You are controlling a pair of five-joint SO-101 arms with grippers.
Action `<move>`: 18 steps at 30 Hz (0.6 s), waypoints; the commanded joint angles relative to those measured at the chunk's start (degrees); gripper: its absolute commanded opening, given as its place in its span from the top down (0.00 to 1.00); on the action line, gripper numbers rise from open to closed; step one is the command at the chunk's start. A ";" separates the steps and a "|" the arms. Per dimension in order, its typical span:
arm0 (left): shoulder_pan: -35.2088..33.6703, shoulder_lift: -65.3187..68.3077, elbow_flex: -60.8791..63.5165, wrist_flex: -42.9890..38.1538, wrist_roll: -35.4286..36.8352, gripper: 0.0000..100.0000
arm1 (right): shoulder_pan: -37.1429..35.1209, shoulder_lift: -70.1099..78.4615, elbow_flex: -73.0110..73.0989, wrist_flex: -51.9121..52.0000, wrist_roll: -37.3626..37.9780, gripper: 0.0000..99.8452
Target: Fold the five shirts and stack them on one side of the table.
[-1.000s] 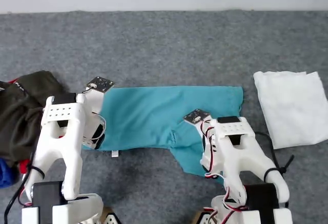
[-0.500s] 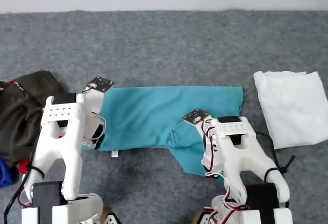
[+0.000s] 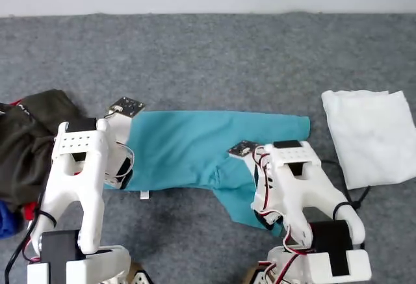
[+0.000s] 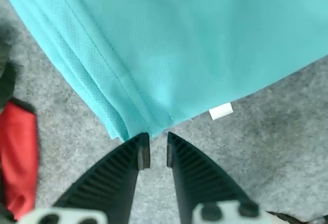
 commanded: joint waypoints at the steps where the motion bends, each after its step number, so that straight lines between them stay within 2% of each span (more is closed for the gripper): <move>1: 0.53 -2.11 0.13 -0.18 -0.53 0.94 | -0.92 -0.13 -2.02 1.19 0.53 0.97; 18: 0.53 -2.11 0.22 -0.09 -0.53 0.94 | -0.48 -0.57 -7.12 1.54 0.09 0.99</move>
